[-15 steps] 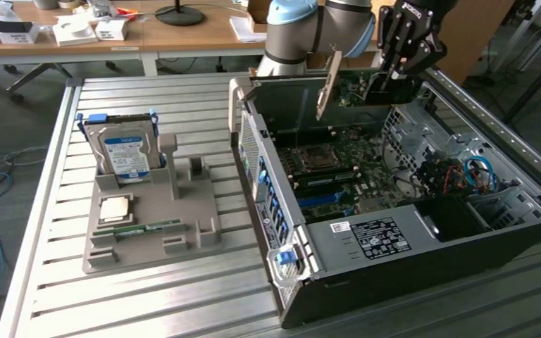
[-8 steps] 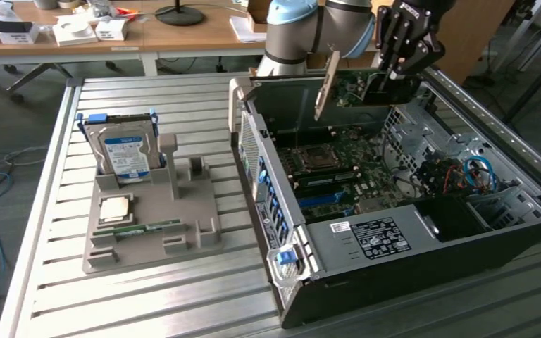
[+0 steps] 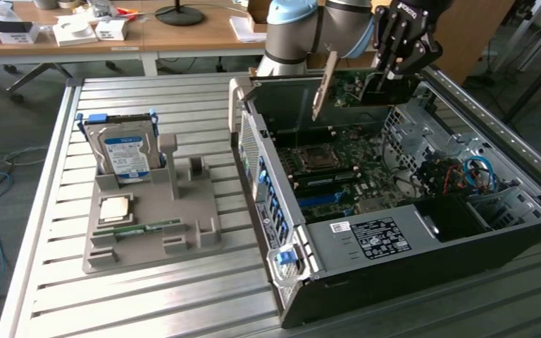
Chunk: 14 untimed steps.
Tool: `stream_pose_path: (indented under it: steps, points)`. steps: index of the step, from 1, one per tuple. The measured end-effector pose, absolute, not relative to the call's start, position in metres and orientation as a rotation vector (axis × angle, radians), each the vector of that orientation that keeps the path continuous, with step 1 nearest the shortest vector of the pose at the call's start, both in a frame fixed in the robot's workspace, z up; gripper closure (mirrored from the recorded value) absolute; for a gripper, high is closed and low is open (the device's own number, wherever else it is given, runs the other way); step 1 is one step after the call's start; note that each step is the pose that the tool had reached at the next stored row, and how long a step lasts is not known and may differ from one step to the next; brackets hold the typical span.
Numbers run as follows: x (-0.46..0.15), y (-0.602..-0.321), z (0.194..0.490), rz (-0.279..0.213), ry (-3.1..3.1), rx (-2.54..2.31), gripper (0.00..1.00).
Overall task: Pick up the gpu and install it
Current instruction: 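Insert the gpu into the slot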
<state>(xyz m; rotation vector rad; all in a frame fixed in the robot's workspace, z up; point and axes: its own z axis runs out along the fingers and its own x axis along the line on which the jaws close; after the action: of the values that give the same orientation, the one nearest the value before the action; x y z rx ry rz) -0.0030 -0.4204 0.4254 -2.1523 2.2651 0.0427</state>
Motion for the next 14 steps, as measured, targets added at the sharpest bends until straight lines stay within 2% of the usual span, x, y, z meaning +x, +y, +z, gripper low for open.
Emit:
stream_pose_path:
  steps: [14]
  points:
    - [-0.0056, -0.4204, 0.4254, 0.043, 2.265, -2.152, 0.73]
